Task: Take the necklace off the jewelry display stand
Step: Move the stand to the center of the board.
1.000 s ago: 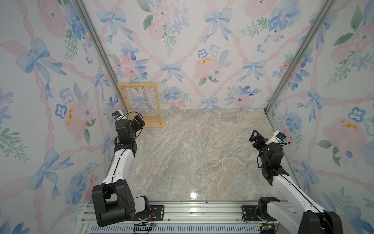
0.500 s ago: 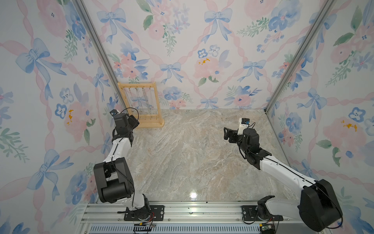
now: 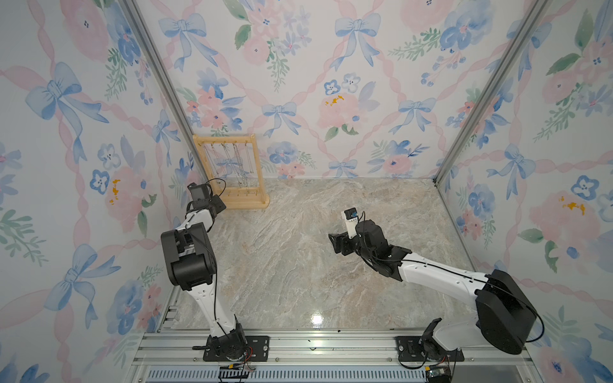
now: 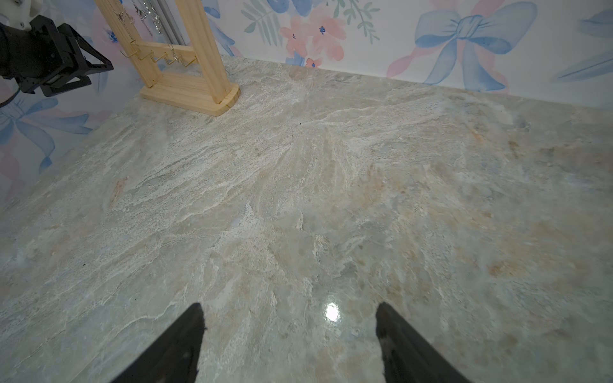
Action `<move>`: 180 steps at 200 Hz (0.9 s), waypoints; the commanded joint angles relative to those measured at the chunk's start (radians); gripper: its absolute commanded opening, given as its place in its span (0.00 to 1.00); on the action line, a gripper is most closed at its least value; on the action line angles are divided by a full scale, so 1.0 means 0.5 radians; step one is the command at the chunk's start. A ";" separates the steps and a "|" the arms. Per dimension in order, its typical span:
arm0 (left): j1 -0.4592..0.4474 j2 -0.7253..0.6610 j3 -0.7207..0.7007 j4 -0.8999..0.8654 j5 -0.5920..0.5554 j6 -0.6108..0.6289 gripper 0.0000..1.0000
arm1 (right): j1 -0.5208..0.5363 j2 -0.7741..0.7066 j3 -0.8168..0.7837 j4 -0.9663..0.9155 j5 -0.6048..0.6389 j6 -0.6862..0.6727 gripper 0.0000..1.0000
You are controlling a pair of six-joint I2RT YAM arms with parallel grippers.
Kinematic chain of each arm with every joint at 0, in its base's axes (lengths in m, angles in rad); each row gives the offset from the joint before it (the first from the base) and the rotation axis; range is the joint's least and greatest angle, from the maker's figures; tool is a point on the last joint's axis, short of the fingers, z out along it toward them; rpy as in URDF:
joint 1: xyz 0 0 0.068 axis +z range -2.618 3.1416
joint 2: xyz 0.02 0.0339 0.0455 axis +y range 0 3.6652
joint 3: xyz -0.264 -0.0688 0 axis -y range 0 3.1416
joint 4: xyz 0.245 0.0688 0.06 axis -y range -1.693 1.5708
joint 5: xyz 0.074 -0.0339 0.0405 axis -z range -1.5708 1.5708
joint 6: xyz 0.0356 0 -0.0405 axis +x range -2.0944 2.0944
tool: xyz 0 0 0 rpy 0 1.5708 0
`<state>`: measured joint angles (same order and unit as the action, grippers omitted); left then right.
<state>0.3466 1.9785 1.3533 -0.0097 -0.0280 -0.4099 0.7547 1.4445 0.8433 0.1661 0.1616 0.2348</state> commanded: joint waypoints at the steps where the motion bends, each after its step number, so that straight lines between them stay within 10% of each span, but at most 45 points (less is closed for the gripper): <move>1: 0.065 0.088 0.103 -0.074 0.127 0.009 0.57 | 0.016 0.069 -0.039 0.061 -0.011 -0.060 0.80; 45: 0.098 0.285 0.284 -0.155 0.079 -0.063 0.39 | 0.017 0.125 -0.101 0.179 -0.035 -0.067 0.79; 180: 0.098 0.797 0.855 -0.254 0.110 -0.557 0.29 | 0.018 0.258 -0.168 0.401 -0.121 -0.118 0.79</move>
<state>0.3973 2.3318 1.7412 -0.1143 0.0017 -0.6117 0.7567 1.5536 0.7666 0.3420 0.1188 0.1890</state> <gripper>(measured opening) 0.295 0.793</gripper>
